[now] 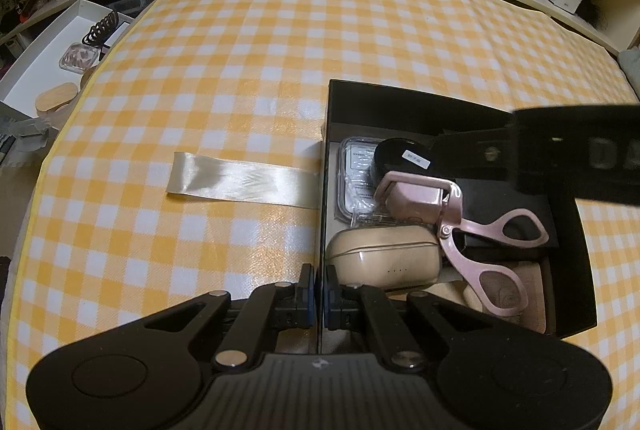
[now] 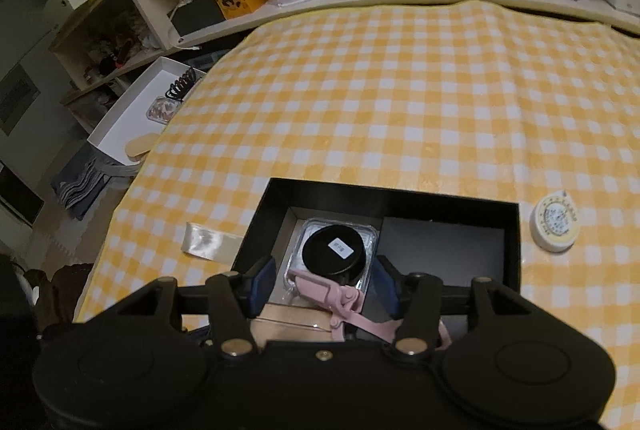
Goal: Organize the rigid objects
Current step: 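Carry the black jar into the tray and release it beside the clear case, then move the right tool to the white tape-measure disc and grasp it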
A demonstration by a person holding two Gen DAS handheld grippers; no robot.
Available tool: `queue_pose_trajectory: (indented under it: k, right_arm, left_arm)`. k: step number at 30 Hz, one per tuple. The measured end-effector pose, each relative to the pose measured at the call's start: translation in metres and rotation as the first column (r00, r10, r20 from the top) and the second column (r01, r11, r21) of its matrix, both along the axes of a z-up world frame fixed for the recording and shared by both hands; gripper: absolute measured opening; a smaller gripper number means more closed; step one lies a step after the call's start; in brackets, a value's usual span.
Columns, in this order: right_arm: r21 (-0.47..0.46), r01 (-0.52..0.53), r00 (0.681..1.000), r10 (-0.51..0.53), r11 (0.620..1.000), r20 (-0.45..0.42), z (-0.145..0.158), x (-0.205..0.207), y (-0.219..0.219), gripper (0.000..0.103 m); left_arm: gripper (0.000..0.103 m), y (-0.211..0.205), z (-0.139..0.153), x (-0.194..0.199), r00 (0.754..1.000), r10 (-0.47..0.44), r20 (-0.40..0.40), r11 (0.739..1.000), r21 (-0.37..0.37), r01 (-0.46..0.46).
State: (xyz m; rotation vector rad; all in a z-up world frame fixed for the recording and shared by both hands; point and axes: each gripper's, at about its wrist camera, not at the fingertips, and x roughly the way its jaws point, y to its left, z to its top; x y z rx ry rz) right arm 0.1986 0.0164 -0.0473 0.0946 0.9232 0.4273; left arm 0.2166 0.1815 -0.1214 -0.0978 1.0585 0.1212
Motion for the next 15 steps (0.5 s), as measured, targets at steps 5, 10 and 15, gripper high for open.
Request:
queue_pose_trajectory:
  k: [5, 10, 15]
  right_arm:
    - [0.026, -0.004, 1.0, 0.004, 1.0, 0.012, 0.013, -0.009, -0.008, 0.066]
    - [0.024, 0.012, 0.998, -0.014, 1.0, 0.064, 0.03, -0.018, -0.018, 0.078]
    - [0.028, 0.022, 0.993, -0.025, 0.999, 0.114, 0.044, -0.028, -0.039, 0.093]
  left_arm:
    - [0.004, -0.001, 0.002, 0.0, 1.0, -0.002, -0.001, 1.0, 0.004, 0.002]
    - [0.004, 0.0, 0.003, -0.001, 1.0, -0.002, -0.005, 1.0, 0.007, 0.002]
    - [0.004, -0.001, 0.002, -0.002, 1.0, -0.004, -0.009, 1.0, 0.012, 0.004]
